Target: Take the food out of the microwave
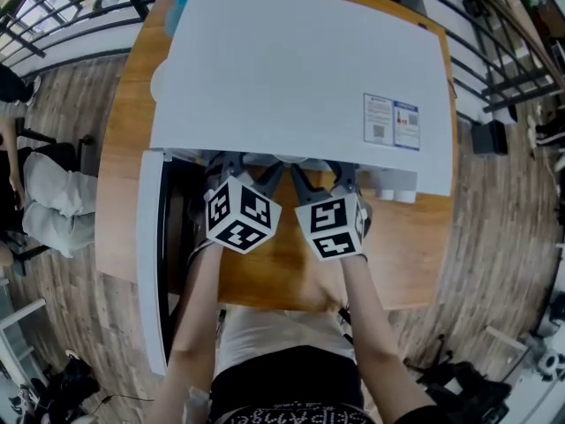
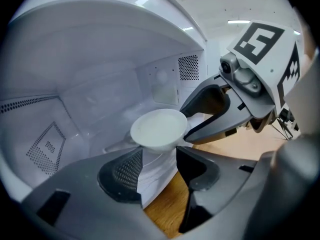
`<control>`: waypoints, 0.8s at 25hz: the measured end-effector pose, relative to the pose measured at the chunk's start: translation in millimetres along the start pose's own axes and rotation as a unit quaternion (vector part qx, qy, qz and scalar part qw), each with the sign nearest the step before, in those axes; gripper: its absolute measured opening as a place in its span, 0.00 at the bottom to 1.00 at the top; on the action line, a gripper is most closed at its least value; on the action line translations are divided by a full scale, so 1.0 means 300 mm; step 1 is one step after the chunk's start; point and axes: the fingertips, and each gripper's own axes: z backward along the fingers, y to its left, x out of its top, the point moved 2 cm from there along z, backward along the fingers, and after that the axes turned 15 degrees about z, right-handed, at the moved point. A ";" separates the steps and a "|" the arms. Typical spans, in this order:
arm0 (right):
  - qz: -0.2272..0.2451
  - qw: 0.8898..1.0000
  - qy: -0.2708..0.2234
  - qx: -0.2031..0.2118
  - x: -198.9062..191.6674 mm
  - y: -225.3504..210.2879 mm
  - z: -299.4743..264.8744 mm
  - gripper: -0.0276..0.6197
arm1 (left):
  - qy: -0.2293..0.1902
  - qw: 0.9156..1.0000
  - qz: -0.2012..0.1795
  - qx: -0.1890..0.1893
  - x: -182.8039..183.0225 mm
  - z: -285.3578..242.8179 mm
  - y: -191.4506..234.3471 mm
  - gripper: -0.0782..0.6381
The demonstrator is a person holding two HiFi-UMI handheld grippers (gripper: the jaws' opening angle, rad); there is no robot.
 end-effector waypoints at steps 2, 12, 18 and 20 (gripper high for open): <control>-0.001 1.000 -0.002 0.000 0.002 0.000 0.004 0.40 | -0.003 1.000 0.007 -0.002 0.001 0.002 -0.003 0.44; 0.010 1.000 -0.017 -0.005 0.037 -0.004 0.066 0.40 | -0.017 1.000 -0.003 0.020 0.037 0.068 -0.026 0.44; 0.021 0.999 -0.032 0.002 0.063 0.021 0.138 0.40 | -0.028 0.999 -0.013 0.043 0.048 0.150 -0.063 0.44; 0.027 0.999 -0.032 0.004 0.061 0.034 0.162 0.40 | -0.034 0.998 -0.008 0.044 0.040 0.169 -0.083 0.44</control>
